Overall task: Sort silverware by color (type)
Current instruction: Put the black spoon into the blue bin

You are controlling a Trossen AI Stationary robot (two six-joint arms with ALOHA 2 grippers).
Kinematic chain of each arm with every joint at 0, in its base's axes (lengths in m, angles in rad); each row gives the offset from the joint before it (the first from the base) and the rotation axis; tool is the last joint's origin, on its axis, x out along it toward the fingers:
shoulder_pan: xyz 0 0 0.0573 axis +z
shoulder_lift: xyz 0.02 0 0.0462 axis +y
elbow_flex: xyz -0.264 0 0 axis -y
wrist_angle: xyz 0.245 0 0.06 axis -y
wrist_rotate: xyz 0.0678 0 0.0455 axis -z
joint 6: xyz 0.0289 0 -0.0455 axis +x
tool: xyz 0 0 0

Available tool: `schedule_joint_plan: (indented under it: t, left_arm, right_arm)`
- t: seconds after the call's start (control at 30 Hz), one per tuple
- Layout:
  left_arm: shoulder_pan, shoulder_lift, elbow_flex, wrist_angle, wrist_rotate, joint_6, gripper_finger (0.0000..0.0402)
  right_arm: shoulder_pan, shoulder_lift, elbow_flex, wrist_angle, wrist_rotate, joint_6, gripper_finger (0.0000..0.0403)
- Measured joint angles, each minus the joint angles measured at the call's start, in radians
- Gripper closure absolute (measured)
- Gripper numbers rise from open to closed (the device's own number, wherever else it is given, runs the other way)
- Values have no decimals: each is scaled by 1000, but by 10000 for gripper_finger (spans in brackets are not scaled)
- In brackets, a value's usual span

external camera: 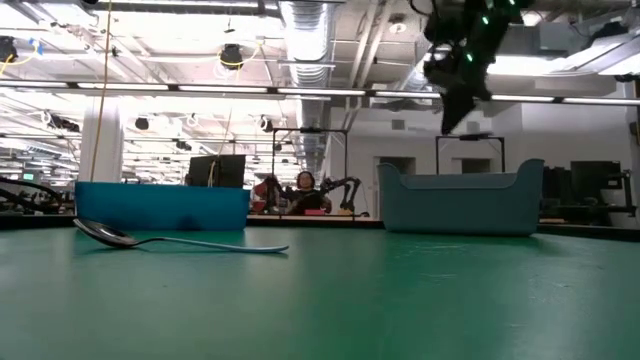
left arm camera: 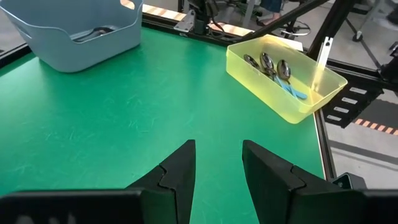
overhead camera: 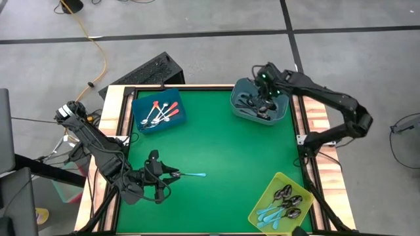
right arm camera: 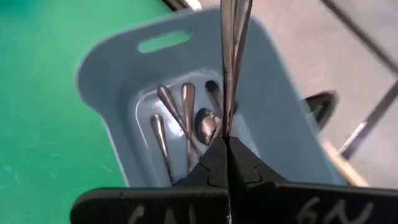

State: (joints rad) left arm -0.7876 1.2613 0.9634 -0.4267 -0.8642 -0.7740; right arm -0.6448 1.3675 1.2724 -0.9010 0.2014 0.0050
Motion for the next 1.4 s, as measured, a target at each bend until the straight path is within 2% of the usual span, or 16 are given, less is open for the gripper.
schedule_joint_plan:
  t: [0.13, 0.33, 0.5, 0.87, 1.4]
  left_arm:
    - [0, 0, 0, 0, -13, 1, 285]
    - [3, 0, 0, -1, -14, 6, 285]
    - [3, 0, 0, -2, -14, 5, 285]
    - [3, 0, 0, -4, -15, 4, 285]
    - [4, 0, 0, -8, -46, 0, 285]
  right_arm:
    - [-31, -70, -186, 162, -67, 48, 399]
    - [-25, -147, -396, 359, -76, 148, 399]
    - [-19, -175, -519, 508, -73, 187, 399]
    - [-52, -170, -608, 665, -39, 173, 399]
    - [-66, -169, -662, 679, -37, 170, 393]
